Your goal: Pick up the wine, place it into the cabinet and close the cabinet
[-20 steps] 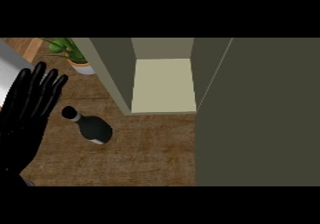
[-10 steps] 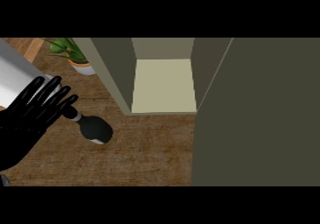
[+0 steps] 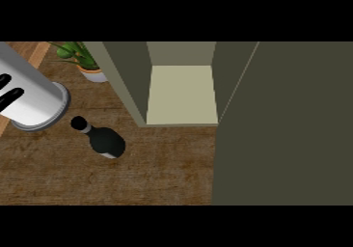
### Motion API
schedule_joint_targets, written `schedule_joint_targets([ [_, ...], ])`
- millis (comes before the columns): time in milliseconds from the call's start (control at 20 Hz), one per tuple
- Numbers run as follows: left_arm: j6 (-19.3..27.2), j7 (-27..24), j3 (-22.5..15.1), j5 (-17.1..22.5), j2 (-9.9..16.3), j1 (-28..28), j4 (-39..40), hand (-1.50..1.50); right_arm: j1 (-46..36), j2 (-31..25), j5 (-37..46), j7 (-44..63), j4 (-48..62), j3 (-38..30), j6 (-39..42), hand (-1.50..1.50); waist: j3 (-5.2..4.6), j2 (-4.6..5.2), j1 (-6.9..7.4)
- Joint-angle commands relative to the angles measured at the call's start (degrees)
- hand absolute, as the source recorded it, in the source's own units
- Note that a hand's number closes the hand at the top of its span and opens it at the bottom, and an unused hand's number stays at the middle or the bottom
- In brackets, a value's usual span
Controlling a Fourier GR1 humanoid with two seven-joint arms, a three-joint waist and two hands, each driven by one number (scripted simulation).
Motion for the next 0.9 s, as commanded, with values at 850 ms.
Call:
schedule_joint_targets([
  [850, 4.77, 7.93, 11.87, 12.25, 8.17, -0.86, 2.45, -1.50, 2.75, 0.41, 0.33, 8.42, -15.79, 5.33, -5.64, -1.50, 0.01, 0.00, -0.33],
])
